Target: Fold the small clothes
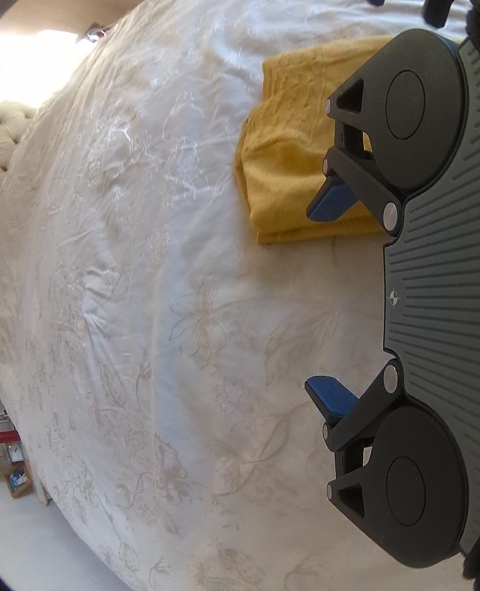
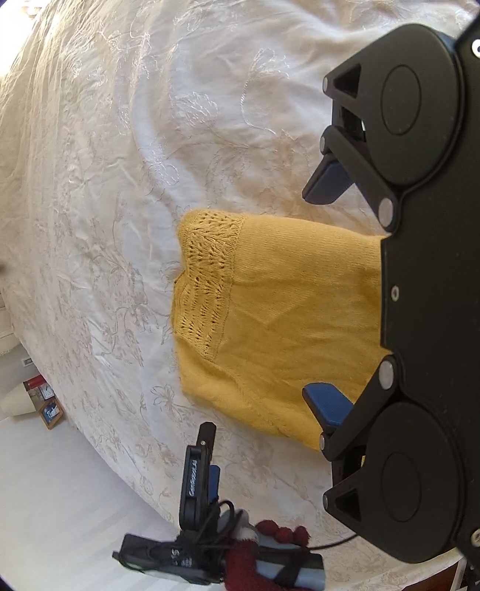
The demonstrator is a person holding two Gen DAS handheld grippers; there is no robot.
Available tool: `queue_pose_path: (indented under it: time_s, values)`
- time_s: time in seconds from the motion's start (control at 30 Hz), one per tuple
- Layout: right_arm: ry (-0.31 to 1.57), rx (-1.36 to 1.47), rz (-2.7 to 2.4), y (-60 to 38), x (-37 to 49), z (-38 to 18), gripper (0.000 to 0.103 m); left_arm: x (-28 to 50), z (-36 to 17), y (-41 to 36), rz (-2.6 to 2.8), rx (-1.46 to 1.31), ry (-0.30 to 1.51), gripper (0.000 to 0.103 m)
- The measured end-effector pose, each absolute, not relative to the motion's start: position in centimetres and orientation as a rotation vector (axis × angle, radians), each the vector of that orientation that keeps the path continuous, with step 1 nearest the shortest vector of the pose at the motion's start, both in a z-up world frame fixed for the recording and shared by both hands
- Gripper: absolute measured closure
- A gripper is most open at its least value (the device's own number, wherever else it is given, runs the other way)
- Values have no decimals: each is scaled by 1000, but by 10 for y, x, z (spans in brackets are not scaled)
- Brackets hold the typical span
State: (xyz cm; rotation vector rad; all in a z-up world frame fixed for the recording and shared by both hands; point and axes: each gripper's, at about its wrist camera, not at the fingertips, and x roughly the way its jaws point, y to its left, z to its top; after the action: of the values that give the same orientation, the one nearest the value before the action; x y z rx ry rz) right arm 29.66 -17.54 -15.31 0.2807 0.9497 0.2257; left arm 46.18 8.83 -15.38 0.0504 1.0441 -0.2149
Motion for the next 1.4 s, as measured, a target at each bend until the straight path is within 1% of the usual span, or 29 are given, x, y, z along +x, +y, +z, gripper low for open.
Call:
queue_pose_path:
  time_s: [0.2,0.37,0.43,0.5,0.57,0.67,0.73,0.87,1.07,1.27,1.4]
  values:
    - [983,300,199,-190,341,-168,1,463,-168,54,-318,79,1059,11]
    - [1047,285,136,-203,381,-191,1,481,-193,43,-294,155,1091,11]
    - [1093,268,103,-210,396,-203,1,487,-202,46,-306,144,1118,6]
    - [1122,250,83,-217,408,-212,1,493,-205,52,-311,124,1131,4]
    - [1144,235,82,-222,417,-217,1,495,-208,57,-317,118,1134,1]
    - [1150,190,91,-221,423,-216,1,499,-209,62,-330,122,1137,0]
    - [1149,188,92,-221,421,-214,1,501,-207,65,-338,105,1143,0]
    - [1080,261,104,-228,406,-198,1,490,-191,75,-318,76,1104,1]
    - [1022,366,160,-233,365,-183,1,451,-176,98,-336,-112,1138,1]
    - [1025,443,205,-230,336,-184,1,400,-180,102,-359,-196,1197,1]
    - [1033,477,220,-230,332,-187,1,383,-188,94,-387,-221,1227,1]
